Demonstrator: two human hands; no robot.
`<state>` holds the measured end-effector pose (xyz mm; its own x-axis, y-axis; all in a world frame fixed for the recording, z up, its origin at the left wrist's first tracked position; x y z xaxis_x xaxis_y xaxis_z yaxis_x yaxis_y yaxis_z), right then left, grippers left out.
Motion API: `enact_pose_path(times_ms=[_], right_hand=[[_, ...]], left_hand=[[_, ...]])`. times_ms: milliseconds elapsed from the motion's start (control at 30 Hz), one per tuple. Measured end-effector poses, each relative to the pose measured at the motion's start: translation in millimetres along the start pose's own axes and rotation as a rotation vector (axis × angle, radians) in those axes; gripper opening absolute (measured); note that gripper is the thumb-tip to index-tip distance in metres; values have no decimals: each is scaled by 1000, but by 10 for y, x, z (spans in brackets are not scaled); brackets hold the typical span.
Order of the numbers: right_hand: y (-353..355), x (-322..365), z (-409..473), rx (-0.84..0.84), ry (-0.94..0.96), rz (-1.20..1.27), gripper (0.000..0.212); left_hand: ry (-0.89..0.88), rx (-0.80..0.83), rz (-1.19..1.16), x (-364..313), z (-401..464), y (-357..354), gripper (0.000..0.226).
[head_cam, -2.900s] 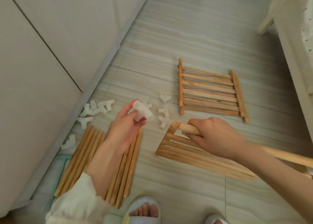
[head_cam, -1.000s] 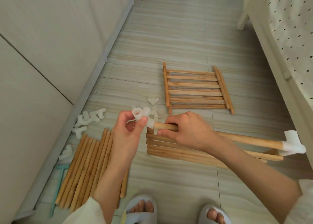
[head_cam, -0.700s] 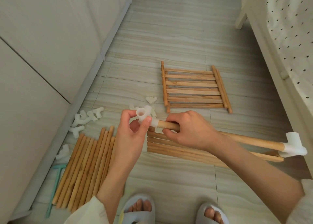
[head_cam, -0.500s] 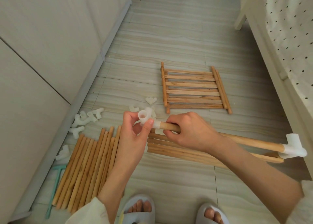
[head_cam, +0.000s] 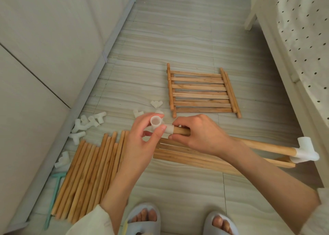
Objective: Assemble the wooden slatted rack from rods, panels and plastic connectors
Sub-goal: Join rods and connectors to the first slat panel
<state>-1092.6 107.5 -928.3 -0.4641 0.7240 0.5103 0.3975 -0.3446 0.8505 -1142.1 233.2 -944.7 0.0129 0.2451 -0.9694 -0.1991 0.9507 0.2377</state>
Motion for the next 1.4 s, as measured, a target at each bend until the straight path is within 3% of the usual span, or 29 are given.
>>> enact_pose_path(times_ms=[267, 500, 833, 933, 1033, 1100, 1233, 1400], right_hand=[[11, 18, -32, -4, 3, -33, 29], [38, 40, -61, -10, 13, -69, 28], [69, 51, -58, -1, 31, -79, 31], [140, 38, -82, -85, 52, -63, 46], [203, 35, -95, -152, 102, -26, 53], [228, 4, -92, -167, 95, 0, 53], [185, 23, -84, -136, 108, -60, 47], [145, 38, -87, -84, 103, -82, 34]], left_hand=[[-77, -48, 195, -34, 84, 103, 38], [35, -1, 260, 5, 249, 113, 61], [251, -39, 166, 88, 182, 10, 51], [239, 41, 75, 29, 158, -99, 52], [336, 196, -21, 221, 113, -212, 51], [335, 297, -154, 371, 129, -308, 56], [302, 417, -291, 426, 53, -369, 42], [298, 400, -261, 498, 51, -346, 38]])
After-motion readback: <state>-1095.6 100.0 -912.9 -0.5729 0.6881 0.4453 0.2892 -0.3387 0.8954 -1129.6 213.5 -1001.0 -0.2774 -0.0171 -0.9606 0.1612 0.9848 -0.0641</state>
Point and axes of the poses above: each hand's wrist, its own z-axis towards the middle knuckle, its own y-axis out of the back of the hand, x = y × z, the point moved 8 cm from there along z, towards the middle knuckle, and after that the axes turned 2 degrees about z, right-handed, at the moved point
